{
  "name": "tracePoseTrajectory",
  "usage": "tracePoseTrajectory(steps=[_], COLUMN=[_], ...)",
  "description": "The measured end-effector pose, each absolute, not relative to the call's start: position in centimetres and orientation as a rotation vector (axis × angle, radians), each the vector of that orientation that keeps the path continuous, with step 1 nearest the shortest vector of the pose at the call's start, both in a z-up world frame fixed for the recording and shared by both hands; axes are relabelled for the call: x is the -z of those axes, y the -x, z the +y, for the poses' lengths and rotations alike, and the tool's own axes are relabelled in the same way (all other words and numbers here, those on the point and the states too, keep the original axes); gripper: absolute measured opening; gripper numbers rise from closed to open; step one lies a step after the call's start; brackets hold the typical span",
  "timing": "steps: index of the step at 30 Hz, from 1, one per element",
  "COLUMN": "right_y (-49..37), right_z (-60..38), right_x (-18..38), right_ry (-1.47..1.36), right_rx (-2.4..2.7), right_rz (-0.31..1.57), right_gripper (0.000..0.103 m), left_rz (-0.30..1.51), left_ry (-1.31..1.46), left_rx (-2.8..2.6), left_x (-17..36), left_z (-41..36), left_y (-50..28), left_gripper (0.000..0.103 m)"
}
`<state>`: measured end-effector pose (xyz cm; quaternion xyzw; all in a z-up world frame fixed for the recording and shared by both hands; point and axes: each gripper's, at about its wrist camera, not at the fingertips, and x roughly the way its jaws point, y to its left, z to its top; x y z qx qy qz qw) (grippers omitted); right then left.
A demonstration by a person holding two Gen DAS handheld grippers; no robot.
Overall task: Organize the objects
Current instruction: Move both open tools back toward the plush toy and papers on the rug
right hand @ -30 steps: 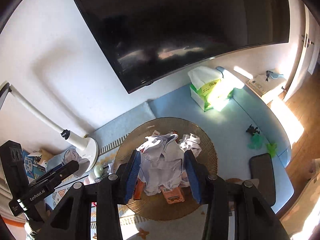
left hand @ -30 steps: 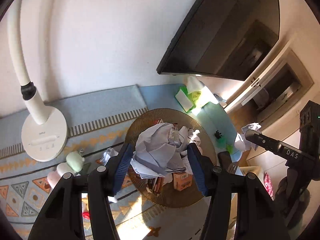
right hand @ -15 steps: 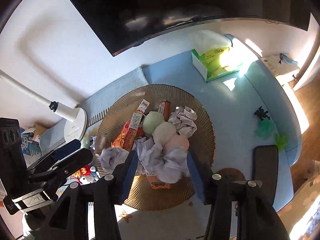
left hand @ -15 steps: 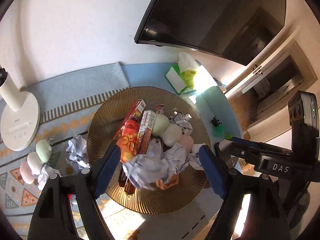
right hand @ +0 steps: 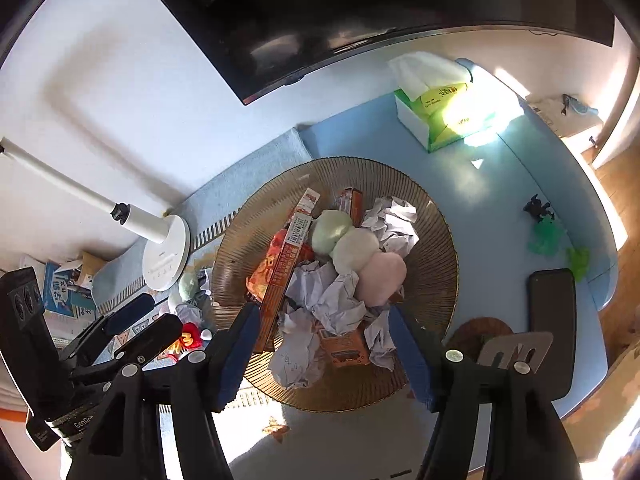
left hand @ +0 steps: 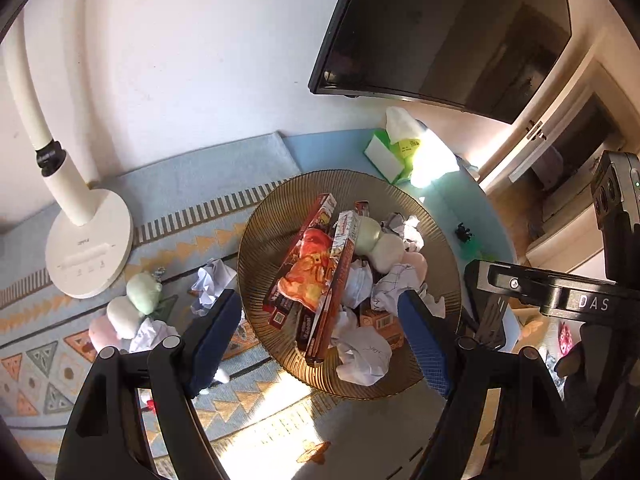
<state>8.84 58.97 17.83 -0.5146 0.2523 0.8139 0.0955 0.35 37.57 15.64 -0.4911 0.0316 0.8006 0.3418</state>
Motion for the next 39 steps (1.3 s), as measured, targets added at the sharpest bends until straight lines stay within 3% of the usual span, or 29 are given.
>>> tracePoseTrajectory(steps=[10,17,22,29,32,36,39], right_y=[-7.4,-6.8,-5.9,-3.0,-1.4,-0.3,0.4], right_z=[52.5,47.5,42.4,37.2,36.9,37.7,38.0], right_x=[-17.5,-16.2,-13.0,-7.7,-5.7,-3.9,-3.0], right_ry=[1.595,1.65,1.776,1.892,1.92,1.901,1.889], right_rx=[-2.459,-2.482,-2.478,-2.478,-2.436,-2.333,-2.259], right_rz=[0.654,0.641,0.634,0.603,0.728,1.038,1.069], right_gripper=[0.065,0.066,0.066,0.066,0.066,0.066,0.066], left_rz=[0.081,-0.013,-0.002,-0.051,-0.026,0.09,0.183], left_ry=[1.283,1.464,1.615,1.655,1.622,1.532,1.499], left_rx=[-2.127,-2.326,-2.27,-2.174,-2.126,-2.065,-1.977], left_x=[-15.3,-11.5,-7.8,-5.4,-5.1,-4.8,-3.8], left_z=[32.4,22.3,16.7,15.4,16.3,18.6,20.6], left_y=[-0.2,2.8,4.1,5.1,6.2,8.2,9.5], left_gripper=[0.079,0.079,0.079,0.079,0.079,0.079,0.079])
